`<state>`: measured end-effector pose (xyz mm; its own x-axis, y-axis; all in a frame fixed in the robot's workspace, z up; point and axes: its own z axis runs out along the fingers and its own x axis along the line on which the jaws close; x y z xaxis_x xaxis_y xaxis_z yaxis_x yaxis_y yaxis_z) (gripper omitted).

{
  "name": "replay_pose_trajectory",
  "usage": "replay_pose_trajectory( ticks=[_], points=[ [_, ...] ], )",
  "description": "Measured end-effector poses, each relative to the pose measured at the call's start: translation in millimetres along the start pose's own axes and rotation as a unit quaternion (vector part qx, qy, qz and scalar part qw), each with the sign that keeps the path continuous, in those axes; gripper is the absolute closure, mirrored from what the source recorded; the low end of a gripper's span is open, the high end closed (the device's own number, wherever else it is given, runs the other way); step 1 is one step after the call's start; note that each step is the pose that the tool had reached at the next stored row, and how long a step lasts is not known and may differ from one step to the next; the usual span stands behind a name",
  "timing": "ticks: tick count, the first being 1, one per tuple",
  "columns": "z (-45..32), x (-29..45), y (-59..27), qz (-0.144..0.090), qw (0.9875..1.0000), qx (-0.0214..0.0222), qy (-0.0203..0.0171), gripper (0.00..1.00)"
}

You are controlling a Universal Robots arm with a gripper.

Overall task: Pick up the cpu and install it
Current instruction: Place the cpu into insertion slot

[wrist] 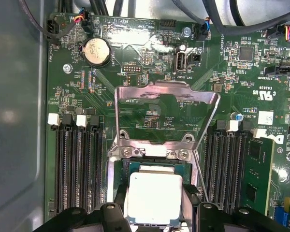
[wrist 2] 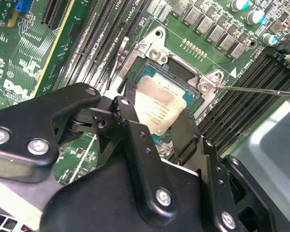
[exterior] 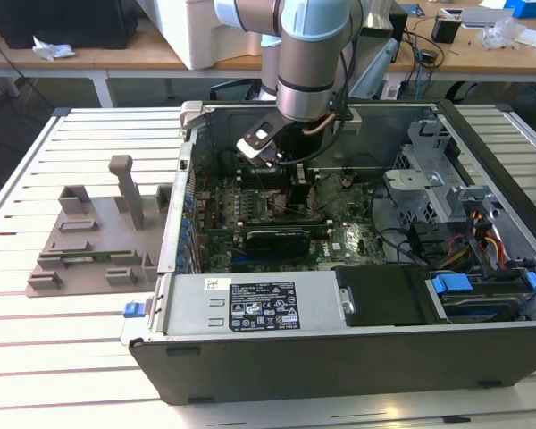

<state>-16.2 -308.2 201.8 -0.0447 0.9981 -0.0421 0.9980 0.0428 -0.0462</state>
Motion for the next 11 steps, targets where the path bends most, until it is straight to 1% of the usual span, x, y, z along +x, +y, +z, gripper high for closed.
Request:
replay_pose_trajectory(
  ticks=[6, 7, 11],
  points=[
    [0.3, 0.1, 0.0, 0.0, 1.0, -0.0001, 0.0002, 0.46],
    [0.3, 0.0, 0.0, 0.0, 1.0, -0.0001, 0.0001, 0.39],
    [0.4, 0.2, 0.1, 0.0, 1.0, -0.0001, 0.0001, 0.39]
  ],
)
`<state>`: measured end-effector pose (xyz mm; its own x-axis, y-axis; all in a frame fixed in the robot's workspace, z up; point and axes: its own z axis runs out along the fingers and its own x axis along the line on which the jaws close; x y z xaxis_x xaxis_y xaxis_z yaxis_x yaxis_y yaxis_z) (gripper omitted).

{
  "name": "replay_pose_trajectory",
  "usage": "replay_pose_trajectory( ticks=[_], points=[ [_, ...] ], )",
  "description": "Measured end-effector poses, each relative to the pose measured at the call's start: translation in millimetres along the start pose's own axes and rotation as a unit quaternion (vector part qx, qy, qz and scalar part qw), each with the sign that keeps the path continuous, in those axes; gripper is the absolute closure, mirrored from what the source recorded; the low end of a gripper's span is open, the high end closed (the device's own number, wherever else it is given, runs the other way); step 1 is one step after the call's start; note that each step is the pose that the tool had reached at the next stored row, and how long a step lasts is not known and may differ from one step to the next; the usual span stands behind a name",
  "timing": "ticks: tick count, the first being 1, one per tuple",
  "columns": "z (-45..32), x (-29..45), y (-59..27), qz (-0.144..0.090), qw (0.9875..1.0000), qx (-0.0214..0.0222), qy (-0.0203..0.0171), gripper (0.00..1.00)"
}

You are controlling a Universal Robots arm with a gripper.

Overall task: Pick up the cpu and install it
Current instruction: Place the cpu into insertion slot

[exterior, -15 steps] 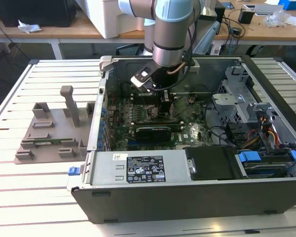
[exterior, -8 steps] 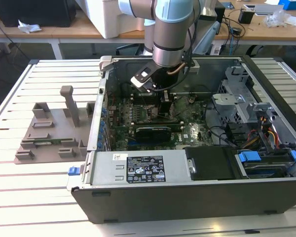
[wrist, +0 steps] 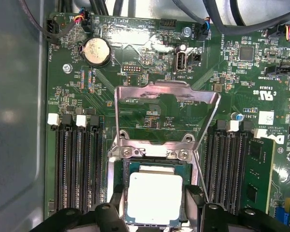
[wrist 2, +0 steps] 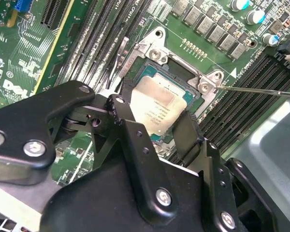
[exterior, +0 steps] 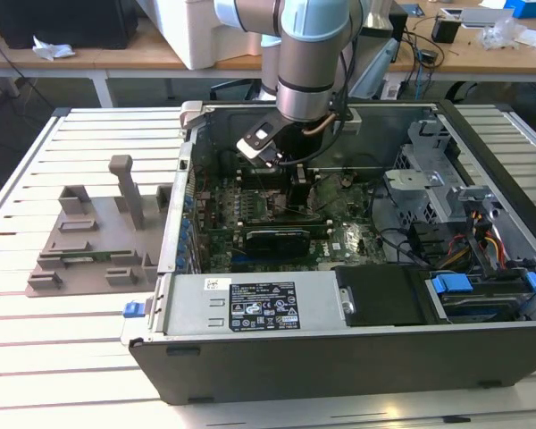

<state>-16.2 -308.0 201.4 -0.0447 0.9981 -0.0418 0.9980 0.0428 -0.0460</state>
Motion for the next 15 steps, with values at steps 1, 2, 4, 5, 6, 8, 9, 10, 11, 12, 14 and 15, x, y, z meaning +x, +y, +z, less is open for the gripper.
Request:
replay_pose_trajectory(
  ticks=[1, 2, 4, 5, 6, 8, 9, 10, 11, 12, 14, 15],
  points=[
    [0.0, 0.7, 0.0, 0.0, 1.0, 0.0, 0.0001, 0.39],
    [-0.1, 1.3, 0.0, 0.0, 1.0, 0.0, 0.0, 0.39],
    [-0.2, 2.7, 0.1, 0.0, 1.0, 0.0, 0.0, 0.39],
    [-0.2, 3.2, 0.1, 0.0, 1.0, 0.0, -0.0001, 0.39],
    [-0.2, 3.5, 0.2, 0.0, 1.0, 0.0001, -0.0001, 0.39],
    [-0.2, 3.6, 0.1, 0.0, 1.0, 0.0, 0.0, 0.39],
    [-0.2, 3.6, 0.1, 0.0, 1.0, 0.0, 0.0, 0.39],
    [-0.4, 3.7, 0.1, 0.0, 1.0, 0.0, 0.0, 0.39],
    [-1.7, 3.6, 0.1, 0.0, 1.0, 0.0, 0.0, 0.39],
    [-5.7, 3.4, -0.1, 0.0, 1.0, 0.0, -0.0001, 0.39],
    [-11.6, 3.2, -0.4, 0.0, 1.0, 0.0, 0.0, 0.39],
    [-12.1, 3.2, -0.4, 0.0, 1.0, 0.0, 0.0001, 0.41]
  ],
)
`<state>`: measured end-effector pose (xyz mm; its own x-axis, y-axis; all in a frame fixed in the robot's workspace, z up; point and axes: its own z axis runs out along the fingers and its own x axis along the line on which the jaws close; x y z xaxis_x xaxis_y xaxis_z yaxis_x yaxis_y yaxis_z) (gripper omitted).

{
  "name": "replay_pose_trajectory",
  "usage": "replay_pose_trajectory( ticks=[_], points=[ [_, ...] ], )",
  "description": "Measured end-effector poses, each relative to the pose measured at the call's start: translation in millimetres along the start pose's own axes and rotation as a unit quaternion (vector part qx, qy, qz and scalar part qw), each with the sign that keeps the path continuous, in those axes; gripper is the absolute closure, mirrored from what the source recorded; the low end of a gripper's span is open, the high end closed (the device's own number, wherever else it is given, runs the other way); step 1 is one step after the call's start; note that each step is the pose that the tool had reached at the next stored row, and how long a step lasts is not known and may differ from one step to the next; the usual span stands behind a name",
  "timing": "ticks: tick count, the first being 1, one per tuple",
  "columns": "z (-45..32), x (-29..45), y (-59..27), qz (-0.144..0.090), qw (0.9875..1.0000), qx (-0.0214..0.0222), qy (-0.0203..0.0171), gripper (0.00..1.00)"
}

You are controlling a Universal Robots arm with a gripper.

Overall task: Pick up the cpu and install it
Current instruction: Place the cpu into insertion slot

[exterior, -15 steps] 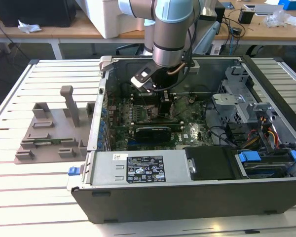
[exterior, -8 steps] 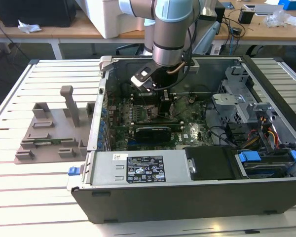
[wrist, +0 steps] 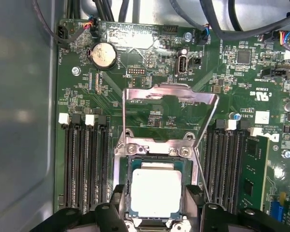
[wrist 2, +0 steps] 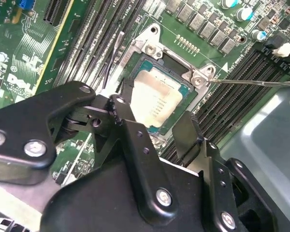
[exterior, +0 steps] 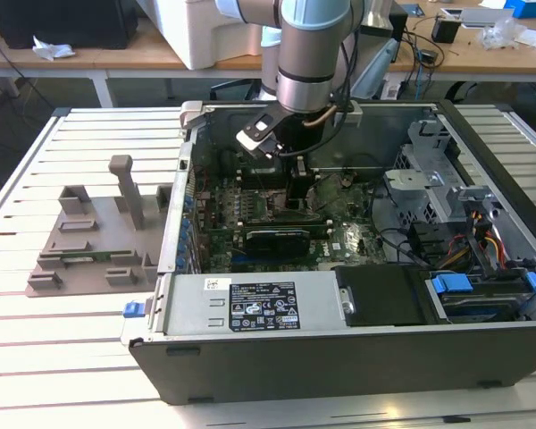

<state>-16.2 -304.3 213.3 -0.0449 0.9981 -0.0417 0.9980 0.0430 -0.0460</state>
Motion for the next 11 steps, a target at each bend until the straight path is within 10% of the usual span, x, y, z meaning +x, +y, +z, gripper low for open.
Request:
replay_pose_trajectory(
  ticks=[4, 7, 9, 11],
  points=[
    [-0.4, -1.4, -0.1, 0.0, 1.0, -0.0002, 0.0049, 0.6],
    [0.2, -12.0, -2.2, -0.001, 0.9998, -0.0008, 0.0185, 0.78],
    [2.2, -17.3, -5.1, -0.008, 0.9994, -0.0017, 0.0338, 0.89],
    [3.8, -17.3, -5.3, -0.013, 0.9993, -0.0018, 0.036, 0.89]
  ],
)
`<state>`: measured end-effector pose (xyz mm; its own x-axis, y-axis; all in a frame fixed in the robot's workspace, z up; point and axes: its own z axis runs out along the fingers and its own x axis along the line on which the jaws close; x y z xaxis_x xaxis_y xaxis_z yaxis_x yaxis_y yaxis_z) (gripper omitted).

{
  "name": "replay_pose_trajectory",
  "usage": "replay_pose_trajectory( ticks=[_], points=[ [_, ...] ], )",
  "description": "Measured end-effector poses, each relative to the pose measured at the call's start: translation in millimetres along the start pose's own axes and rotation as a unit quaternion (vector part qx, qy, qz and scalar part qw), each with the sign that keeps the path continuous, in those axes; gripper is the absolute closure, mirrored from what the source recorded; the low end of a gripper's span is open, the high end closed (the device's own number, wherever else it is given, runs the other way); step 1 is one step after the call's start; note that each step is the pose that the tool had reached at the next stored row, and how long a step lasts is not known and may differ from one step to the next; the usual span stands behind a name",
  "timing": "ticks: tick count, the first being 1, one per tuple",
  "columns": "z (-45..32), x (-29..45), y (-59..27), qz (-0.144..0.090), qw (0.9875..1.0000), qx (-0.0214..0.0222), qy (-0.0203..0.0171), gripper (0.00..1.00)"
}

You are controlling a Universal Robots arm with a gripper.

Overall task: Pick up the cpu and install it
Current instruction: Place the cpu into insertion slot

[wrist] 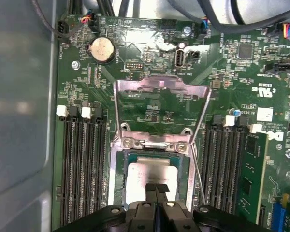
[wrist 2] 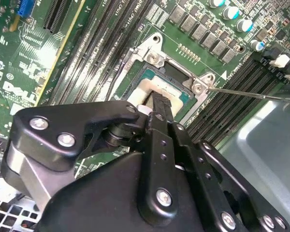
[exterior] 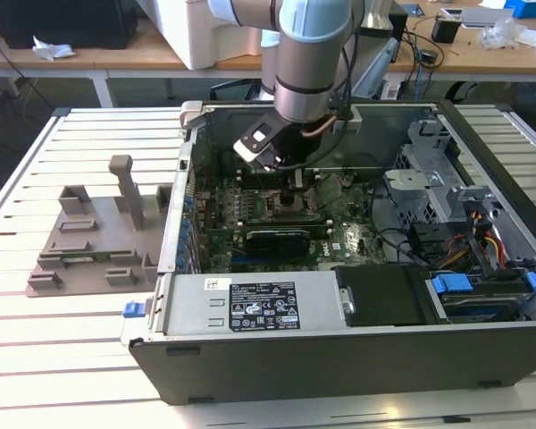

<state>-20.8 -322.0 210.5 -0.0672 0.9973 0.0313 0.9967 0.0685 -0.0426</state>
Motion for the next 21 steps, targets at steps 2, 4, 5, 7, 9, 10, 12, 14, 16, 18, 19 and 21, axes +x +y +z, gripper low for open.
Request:
replay_pose_trajectory(
  ticks=[2, 4, 5, 7, 9, 10, 12, 14, 16, 18, 19, 21],
  points=[
    [1.3, 0.0, 0.1, -0.001, 1.0, 0.0001, 0.0002, 0.89],
    [2.9, 0.0, 0.2, -0.001, 1.0, 0.0001, 0.0002, 0.89],
    [3.9, -0.1, 0.4, -0.001, 1.0, 0.0003, 0.0002, 0.89],
    [5.9, -0.4, 1.8, -0.001, 1.0, 0.001, -0.0002, 0.89],
    [6.2, -0.6, 5.7, -0.001, 1.0, 0.001, 0.0001, 0.89],
    [6.2, -0.7, 8.0, -0.001, 1.0, 0.001, 0.0002, 0.89],
    [5.6, -0.9, 12.4, -0.001, 1.0, 0.0009, 0.0004, 0.89],
    [-5.3, -0.7, 13.2, -0.001, 1.0, 0.001, 0.0002, 0.89],
    [-12.9, -0.4, 13.1, -0.001, 1.0, 0.0009, 0.0003, 0.89],
    [-31.8, 0.1, 12.3, -0.001, 1.0, 0.001, 0.0003, 0.89],
    [-36.7, 0.3, 12.1, -0.001, 1.0, 0.001, 0.0003, 0.89],
    [-50.2, 0.7, 11.6, -0.001, 1.0, 0.001, 0.0002, 0.89]
  ],
)
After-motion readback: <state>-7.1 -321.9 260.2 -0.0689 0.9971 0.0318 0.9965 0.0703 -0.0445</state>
